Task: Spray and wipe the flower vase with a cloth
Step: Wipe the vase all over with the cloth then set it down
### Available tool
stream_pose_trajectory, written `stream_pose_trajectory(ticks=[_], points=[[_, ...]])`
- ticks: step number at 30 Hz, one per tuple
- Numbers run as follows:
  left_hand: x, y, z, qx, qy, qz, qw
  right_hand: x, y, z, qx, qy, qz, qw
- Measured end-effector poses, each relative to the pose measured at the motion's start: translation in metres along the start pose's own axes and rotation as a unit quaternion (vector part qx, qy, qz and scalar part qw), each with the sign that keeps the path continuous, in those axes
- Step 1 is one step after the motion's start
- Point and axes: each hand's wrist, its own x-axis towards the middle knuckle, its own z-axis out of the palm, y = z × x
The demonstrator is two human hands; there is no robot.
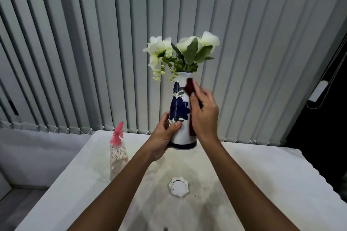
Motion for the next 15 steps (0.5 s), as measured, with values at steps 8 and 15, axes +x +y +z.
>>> stream_pose_trajectory(ticks=[8,15], points=[[-0.002,-0.001,0.005,0.029,0.009,0.012,0.999,0.011,-0.01,0.003,-0.044,0.053,-0.061,0.996],[-0.003,-0.006,0.003,-0.012,0.027,0.001,1.0,0.002,-0.017,-0.01,-0.01,0.001,-0.005,1.0]])
